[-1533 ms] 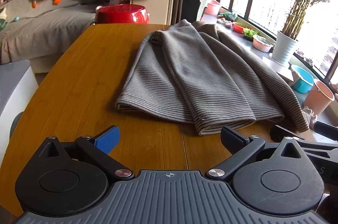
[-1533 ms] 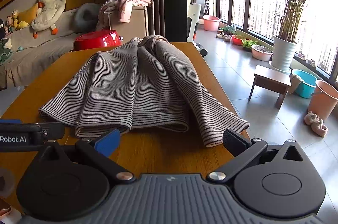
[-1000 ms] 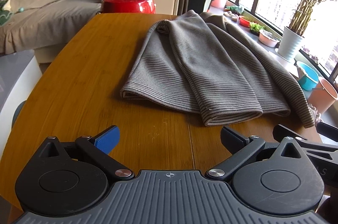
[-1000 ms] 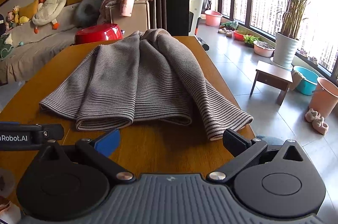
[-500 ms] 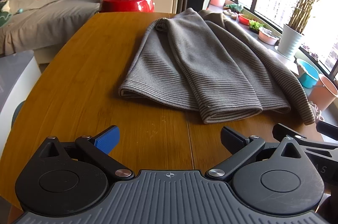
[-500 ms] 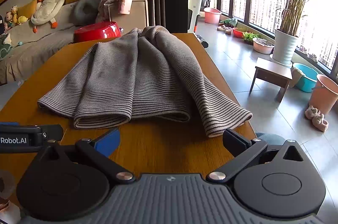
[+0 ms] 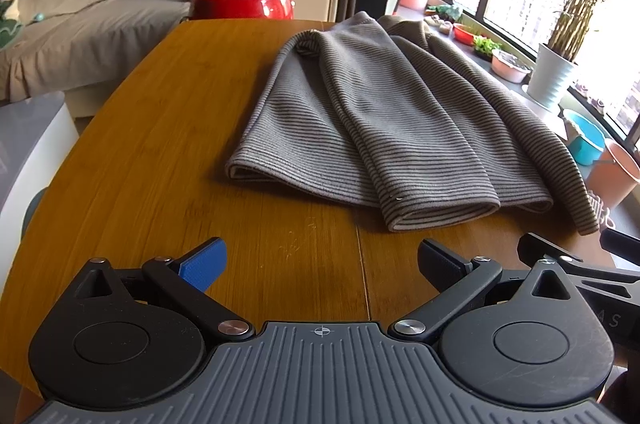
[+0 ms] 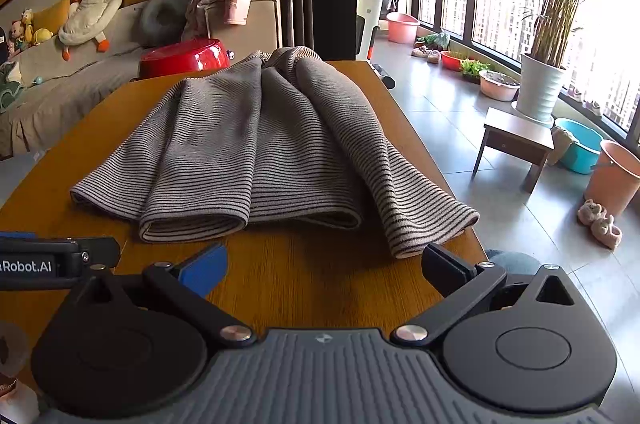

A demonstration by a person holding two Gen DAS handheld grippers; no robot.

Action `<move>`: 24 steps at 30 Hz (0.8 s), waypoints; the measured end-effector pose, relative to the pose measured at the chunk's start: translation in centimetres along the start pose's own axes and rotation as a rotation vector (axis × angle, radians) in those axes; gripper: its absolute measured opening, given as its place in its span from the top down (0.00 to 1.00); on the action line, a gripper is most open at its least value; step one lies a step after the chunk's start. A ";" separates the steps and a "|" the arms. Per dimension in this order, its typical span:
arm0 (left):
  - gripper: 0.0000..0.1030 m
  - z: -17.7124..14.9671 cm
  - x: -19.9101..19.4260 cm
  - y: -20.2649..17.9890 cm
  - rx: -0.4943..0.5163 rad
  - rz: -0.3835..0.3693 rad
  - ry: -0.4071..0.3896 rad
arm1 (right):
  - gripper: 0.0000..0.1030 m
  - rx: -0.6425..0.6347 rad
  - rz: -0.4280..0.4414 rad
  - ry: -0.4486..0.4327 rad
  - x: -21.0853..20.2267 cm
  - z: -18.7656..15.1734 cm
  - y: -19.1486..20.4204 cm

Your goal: Fold clothes

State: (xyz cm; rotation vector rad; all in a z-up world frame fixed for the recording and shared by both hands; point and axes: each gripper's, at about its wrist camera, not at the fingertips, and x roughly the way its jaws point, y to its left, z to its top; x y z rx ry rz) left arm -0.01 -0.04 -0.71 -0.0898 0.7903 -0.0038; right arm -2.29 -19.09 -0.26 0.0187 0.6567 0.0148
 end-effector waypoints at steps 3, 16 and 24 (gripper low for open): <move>0.00 0.0 0.0 0.0 0.001 0.001 0.002 | 0.00 0.000 0.001 0.001 0.1 0.1 -0.1; 0.00 0.0 0.2 0.1 0.000 0.003 0.010 | 0.00 0.003 0.000 0.007 0.3 0.1 0.0; 0.00 0.0 0.3 0.1 -0.002 0.003 0.013 | 0.00 0.001 0.001 0.010 0.3 0.1 0.1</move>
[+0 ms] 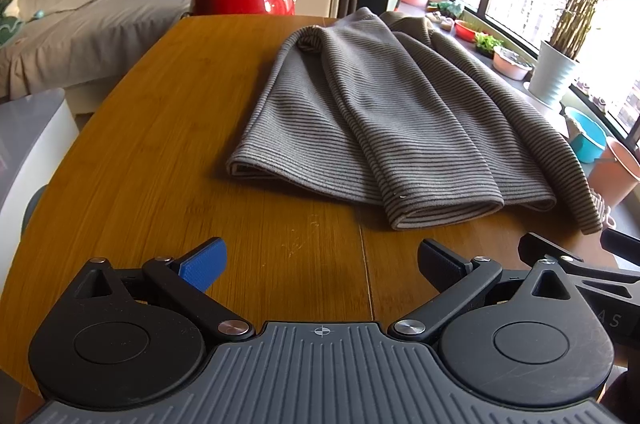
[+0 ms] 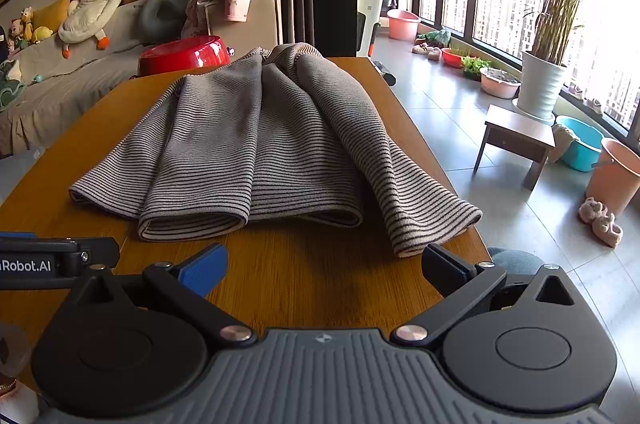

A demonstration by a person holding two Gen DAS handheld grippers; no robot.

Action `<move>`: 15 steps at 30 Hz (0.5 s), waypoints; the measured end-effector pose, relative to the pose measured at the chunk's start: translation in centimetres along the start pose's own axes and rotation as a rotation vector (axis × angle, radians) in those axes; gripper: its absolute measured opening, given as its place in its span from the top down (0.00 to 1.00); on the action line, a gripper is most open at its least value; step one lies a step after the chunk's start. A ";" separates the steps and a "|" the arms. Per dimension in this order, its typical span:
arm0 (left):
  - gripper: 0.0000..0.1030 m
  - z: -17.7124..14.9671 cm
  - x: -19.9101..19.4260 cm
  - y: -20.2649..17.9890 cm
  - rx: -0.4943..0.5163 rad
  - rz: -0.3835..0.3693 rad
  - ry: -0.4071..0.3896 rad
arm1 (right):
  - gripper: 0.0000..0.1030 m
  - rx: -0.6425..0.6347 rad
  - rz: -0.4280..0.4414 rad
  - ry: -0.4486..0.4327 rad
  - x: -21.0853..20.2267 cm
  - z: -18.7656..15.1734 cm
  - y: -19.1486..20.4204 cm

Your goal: Fold clothes

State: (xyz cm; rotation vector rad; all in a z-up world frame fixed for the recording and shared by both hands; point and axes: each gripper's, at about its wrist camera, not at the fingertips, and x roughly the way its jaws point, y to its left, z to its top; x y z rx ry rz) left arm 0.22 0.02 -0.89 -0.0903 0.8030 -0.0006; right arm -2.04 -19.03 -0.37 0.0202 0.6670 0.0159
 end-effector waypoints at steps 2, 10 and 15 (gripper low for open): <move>0.00 0.0 0.0 0.0 0.000 0.000 0.001 | 0.00 0.000 0.000 0.001 0.0 0.0 0.0; 0.00 -0.1 0.1 0.0 0.000 0.000 0.004 | 0.00 0.002 0.002 0.004 0.1 0.0 0.0; 0.00 -0.1 0.1 0.0 0.002 -0.001 0.005 | 0.00 0.002 0.004 0.006 0.1 0.0 -0.1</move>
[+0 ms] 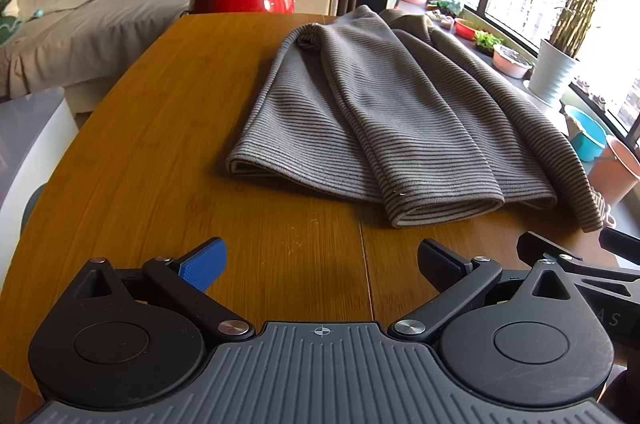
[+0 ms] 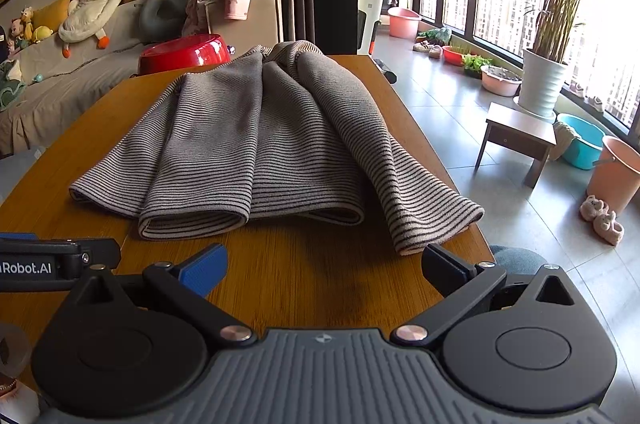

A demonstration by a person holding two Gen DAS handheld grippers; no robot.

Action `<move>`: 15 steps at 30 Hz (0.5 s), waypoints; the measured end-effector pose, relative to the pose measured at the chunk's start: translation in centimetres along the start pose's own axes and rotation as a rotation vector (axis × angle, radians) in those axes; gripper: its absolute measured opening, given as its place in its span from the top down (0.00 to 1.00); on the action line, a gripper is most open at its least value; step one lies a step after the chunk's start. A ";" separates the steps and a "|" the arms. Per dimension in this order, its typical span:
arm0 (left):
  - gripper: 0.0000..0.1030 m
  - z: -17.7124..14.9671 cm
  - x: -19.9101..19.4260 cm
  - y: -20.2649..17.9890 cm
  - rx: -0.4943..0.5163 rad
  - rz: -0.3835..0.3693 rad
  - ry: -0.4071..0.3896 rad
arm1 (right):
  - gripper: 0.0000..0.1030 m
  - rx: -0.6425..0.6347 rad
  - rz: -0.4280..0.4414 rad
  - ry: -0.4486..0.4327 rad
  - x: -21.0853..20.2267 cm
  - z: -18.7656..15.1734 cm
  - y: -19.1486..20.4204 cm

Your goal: Fold clothes

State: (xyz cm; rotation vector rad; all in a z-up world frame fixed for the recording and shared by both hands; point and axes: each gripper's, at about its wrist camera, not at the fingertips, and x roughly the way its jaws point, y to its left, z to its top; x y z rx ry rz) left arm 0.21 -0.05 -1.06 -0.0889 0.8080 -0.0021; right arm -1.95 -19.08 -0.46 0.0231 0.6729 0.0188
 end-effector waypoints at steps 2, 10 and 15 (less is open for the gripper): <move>0.00 0.0 0.0 0.0 0.000 0.000 0.001 | 0.00 0.000 0.000 0.000 0.0 0.0 0.0; 0.00 0.0 0.2 0.0 0.000 0.002 0.007 | 0.00 0.002 0.001 0.003 0.1 -0.1 0.0; 0.00 0.0 0.3 0.1 -0.002 0.003 0.007 | 0.00 0.008 0.004 0.010 0.3 -0.2 0.0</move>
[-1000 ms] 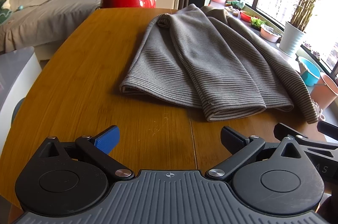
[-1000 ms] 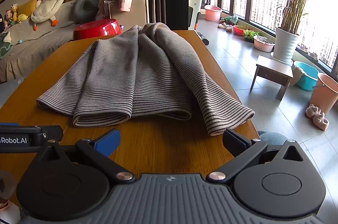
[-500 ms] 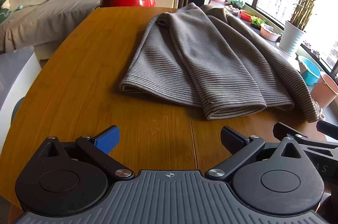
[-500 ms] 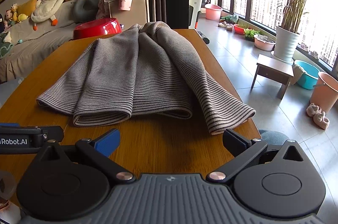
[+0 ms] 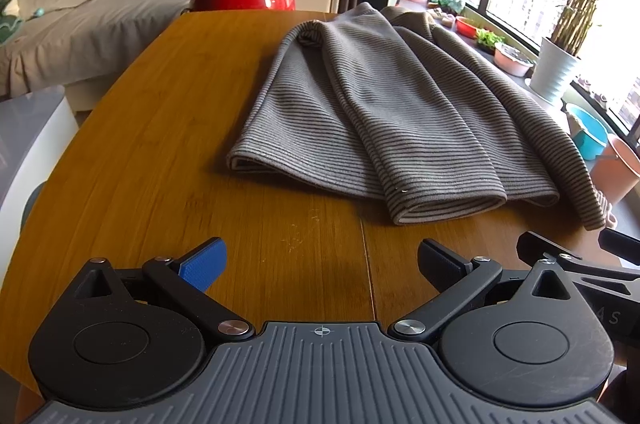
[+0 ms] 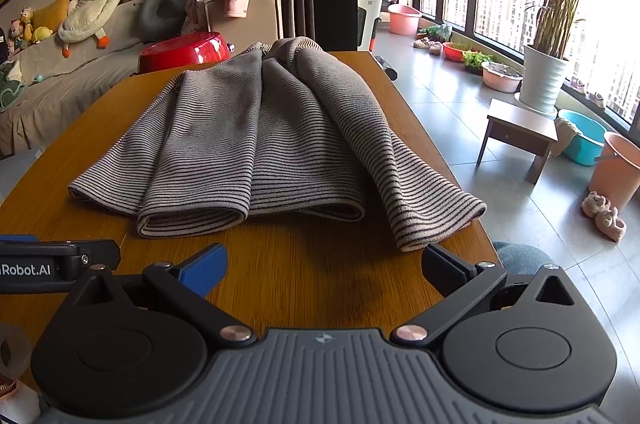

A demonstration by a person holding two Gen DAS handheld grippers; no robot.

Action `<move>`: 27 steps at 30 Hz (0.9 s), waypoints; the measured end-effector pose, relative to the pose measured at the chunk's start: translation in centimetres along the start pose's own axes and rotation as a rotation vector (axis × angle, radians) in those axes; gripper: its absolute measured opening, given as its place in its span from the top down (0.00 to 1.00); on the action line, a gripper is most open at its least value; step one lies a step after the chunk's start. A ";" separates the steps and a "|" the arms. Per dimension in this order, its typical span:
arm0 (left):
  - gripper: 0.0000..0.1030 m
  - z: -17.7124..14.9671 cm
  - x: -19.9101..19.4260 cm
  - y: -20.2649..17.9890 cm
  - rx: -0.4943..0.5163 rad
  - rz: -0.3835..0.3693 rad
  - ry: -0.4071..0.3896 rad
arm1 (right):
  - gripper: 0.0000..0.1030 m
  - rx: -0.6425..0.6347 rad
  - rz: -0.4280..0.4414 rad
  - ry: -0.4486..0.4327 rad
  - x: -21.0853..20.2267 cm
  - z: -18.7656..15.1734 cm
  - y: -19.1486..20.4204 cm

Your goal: Fold clothes

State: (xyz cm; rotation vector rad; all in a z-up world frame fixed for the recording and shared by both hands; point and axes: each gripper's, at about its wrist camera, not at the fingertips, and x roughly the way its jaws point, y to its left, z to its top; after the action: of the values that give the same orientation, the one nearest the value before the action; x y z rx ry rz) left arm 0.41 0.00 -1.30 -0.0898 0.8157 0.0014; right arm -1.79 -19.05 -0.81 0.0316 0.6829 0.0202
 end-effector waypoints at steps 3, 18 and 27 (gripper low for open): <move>0.00 0.0 0.3 0.1 -0.004 -0.003 0.007 | 0.00 -0.003 0.000 0.005 0.1 -0.1 0.1; 0.00 4.1 2.9 0.3 0.033 -0.126 0.019 | 0.00 0.018 0.007 0.028 2.0 1.7 -1.2; 0.00 9.9 8.0 0.3 0.042 -0.213 0.012 | 0.00 0.099 0.088 0.046 4.7 6.0 -3.1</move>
State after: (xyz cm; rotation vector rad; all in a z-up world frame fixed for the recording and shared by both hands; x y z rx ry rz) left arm 13.12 0.80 -0.38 -0.1364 0.8145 -0.2169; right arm 5.67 -22.19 0.74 0.1563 0.7275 0.0720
